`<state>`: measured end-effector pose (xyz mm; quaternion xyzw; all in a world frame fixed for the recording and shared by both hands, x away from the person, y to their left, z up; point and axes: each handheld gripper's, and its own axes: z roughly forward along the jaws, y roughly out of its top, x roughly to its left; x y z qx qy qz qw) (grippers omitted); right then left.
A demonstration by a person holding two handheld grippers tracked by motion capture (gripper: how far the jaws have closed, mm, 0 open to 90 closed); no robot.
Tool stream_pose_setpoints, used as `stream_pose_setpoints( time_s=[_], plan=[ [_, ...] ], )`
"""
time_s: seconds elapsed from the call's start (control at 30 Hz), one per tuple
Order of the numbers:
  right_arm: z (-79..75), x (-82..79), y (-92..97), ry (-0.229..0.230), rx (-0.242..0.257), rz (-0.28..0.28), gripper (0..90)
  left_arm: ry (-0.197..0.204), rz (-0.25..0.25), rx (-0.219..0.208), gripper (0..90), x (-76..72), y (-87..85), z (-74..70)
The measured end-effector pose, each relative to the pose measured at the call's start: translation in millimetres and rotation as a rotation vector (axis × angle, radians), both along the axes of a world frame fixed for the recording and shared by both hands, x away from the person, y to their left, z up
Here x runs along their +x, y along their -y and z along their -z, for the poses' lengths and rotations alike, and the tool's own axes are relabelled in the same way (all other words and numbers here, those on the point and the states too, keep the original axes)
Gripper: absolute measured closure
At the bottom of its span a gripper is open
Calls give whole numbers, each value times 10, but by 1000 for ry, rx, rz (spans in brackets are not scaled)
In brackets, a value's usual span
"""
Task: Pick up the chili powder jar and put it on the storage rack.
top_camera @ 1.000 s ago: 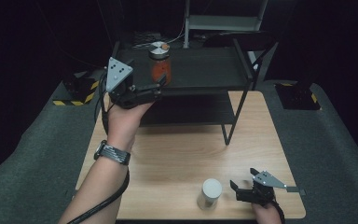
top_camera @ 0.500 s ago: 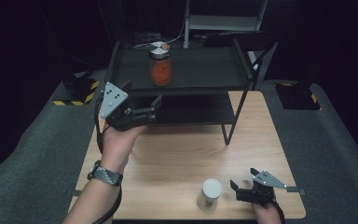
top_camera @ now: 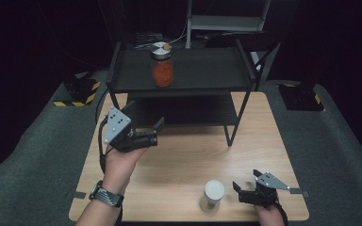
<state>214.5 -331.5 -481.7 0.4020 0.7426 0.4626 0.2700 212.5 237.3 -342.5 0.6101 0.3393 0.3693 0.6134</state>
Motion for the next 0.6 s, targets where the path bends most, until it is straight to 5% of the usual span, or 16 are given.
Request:
stream_pose_setpoints(
  time_s=[0.6],
  plan=[
    [0,-1,-4,0,-1,3,7,-102,3,35,3,-177,-43,675]
  ],
)
